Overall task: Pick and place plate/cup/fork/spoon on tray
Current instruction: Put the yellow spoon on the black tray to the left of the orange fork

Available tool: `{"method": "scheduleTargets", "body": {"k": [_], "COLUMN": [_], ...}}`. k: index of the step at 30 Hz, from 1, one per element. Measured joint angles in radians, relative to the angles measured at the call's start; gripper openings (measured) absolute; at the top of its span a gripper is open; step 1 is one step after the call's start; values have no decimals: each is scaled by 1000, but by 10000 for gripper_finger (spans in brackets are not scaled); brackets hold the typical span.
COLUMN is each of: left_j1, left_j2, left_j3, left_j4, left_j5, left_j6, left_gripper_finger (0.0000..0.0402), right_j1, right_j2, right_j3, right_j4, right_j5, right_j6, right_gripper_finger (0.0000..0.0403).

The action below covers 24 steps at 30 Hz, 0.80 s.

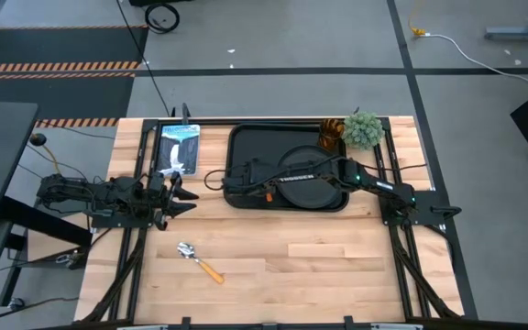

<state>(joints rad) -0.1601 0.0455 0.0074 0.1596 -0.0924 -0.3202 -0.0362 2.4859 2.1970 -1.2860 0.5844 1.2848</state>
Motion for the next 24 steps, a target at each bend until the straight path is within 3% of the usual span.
{"method": "scheduleTargets", "body": {"k": [6, 15, 24], "left_j1": [0, 0, 0], "left_j2": [0, 0, 0], "left_j3": [0, 0, 0], "left_j4": [0, 0, 0], "left_j5": [0, 0, 0], "left_j6": [0, 0, 0], "left_gripper_finger": [142, 142, 142], "right_j1": [74, 197, 300], "right_j2": [-1, 0, 0], "right_j3": [61, 49, 49], "right_j4": [153, 458, 675], "right_j5": [47, -31, -192], "right_j6": [-240, -590, -676], "right_gripper_finger": [109, 110, 116]}}
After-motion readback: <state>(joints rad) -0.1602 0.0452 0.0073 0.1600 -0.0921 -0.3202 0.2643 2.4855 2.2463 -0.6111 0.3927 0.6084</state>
